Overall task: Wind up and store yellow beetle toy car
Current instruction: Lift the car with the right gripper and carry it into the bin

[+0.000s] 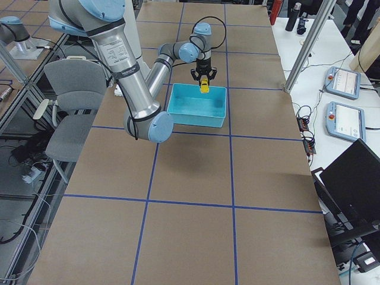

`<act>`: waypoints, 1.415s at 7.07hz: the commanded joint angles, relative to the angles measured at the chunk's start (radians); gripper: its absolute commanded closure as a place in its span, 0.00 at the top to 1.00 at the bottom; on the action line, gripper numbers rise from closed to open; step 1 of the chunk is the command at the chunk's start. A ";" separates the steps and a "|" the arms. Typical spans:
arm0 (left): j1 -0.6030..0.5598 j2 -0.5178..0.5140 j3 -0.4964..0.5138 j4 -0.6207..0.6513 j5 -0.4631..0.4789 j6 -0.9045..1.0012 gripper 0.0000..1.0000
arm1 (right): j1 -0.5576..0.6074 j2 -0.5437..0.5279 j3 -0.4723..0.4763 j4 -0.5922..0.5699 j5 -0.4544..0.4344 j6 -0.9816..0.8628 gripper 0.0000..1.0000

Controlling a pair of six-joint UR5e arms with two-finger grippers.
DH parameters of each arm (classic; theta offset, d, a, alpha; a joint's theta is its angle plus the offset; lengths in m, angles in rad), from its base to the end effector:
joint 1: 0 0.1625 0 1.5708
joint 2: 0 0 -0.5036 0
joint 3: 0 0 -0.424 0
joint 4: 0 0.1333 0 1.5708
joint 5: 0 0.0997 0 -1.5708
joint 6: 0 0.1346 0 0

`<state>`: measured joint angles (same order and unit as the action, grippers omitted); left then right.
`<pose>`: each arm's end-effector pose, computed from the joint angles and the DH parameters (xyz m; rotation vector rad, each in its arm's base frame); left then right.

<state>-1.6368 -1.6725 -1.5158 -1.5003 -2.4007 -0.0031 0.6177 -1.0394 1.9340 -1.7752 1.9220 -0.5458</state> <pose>-0.0716 -0.5687 0.7369 0.0037 0.8304 -0.0750 -0.5022 -0.4635 0.2999 0.6687 -0.5213 -1.5396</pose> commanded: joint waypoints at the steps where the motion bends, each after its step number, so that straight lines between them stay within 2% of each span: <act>1: 0.000 -0.001 0.000 0.000 0.000 0.000 1.00 | -0.030 -0.048 -0.029 0.051 -0.003 0.001 0.00; 5: 0.000 0.000 0.000 0.000 0.000 0.000 1.00 | -0.056 -0.094 -0.144 0.210 -0.003 0.009 0.00; 8: 0.000 0.000 -0.007 0.002 0.000 0.000 1.00 | -0.056 -0.116 -0.148 0.234 -0.001 0.017 0.00; 9: 0.000 -0.001 -0.009 0.000 0.000 0.000 1.00 | -0.058 -0.117 -0.147 0.237 -0.003 0.033 0.23; 10: 0.000 0.000 -0.007 0.000 0.000 0.000 1.00 | -0.058 -0.125 -0.150 0.243 0.000 0.047 0.98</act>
<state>-1.6367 -1.6729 -1.5231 -1.4999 -2.4007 -0.0031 0.5604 -1.1568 1.7853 -1.5388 1.9200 -0.5156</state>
